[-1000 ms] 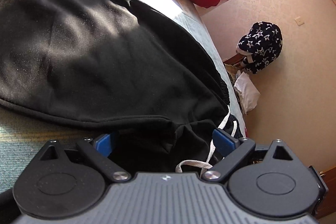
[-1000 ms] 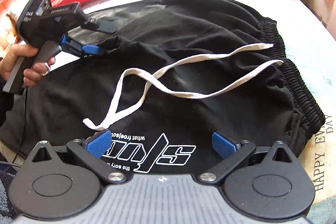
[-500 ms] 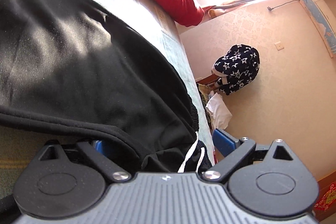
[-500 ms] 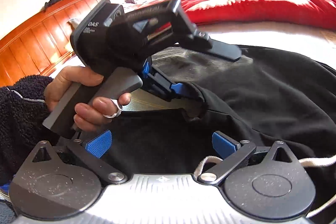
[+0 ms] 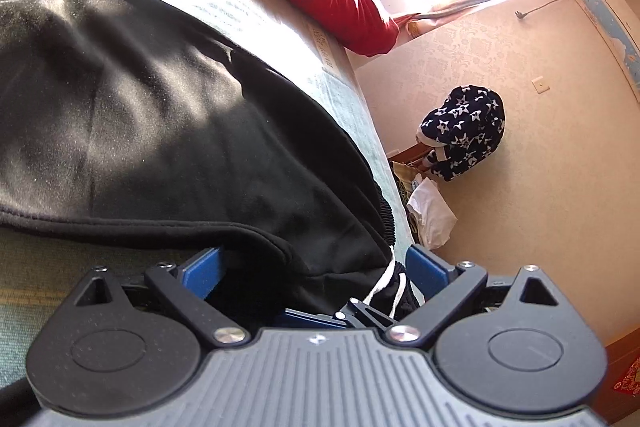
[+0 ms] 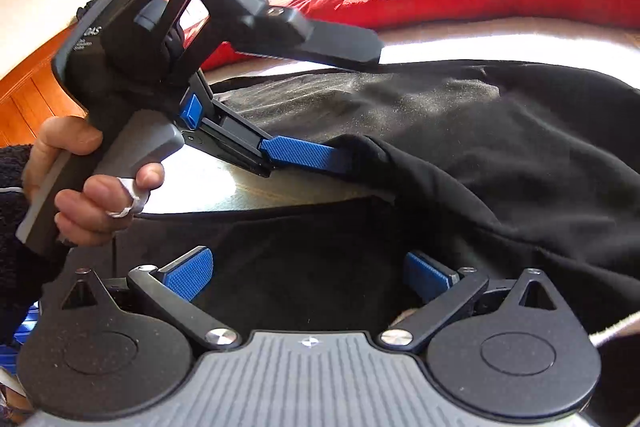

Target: Fold clothes

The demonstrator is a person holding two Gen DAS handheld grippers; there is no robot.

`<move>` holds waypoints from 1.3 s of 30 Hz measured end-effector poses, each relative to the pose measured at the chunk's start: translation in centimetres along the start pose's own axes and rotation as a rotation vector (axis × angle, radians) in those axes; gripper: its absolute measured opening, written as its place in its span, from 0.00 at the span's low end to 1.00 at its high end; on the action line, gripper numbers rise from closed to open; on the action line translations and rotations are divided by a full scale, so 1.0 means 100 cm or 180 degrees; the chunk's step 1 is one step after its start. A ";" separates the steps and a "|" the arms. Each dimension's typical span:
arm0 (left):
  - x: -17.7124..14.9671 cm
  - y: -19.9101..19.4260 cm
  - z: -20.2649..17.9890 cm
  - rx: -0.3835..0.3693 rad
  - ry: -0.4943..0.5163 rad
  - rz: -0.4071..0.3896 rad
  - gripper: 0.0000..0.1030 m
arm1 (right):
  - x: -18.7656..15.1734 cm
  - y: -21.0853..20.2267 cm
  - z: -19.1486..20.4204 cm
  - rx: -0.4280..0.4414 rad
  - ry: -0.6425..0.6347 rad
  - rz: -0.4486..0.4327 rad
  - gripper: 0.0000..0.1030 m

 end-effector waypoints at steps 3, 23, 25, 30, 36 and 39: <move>-0.011 0.001 -0.005 -0.0198 0.0019 0.0096 0.93 | -0.006 -0.027 0.001 -0.0094 0.0025 -0.0028 1.00; 0.009 -0.006 -0.033 -0.0072 0.0649 -0.0147 0.90 | -0.059 -0.168 -0.108 -0.1637 0.0954 -0.0541 1.00; 0.014 0.006 -0.040 -0.0124 0.0687 -0.0177 0.90 | -0.062 -0.169 -0.106 -0.1667 0.0878 -0.0511 1.00; -0.013 0.031 -0.027 0.0031 0.0677 0.0199 0.90 | -0.066 -0.170 -0.100 -0.1739 0.0687 -0.0388 1.00; -0.033 0.007 -0.003 0.0238 0.0629 0.0271 0.90 | -0.058 -0.177 -0.101 -0.1709 0.0881 -0.0397 1.00; -0.026 -0.011 -0.020 0.0111 0.0645 0.0099 0.90 | -0.048 -0.178 -0.096 -0.1587 0.0955 -0.0467 1.00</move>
Point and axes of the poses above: each gripper's, at about its wrist camera, not at the fingertips, and y roughly the way its jaws point, z to its left, x to its top, the point moved 3 cm from there along y, roughly the way its jaws point, and after that the axes turned 13 degrees about -z, right-handed, at the moved point
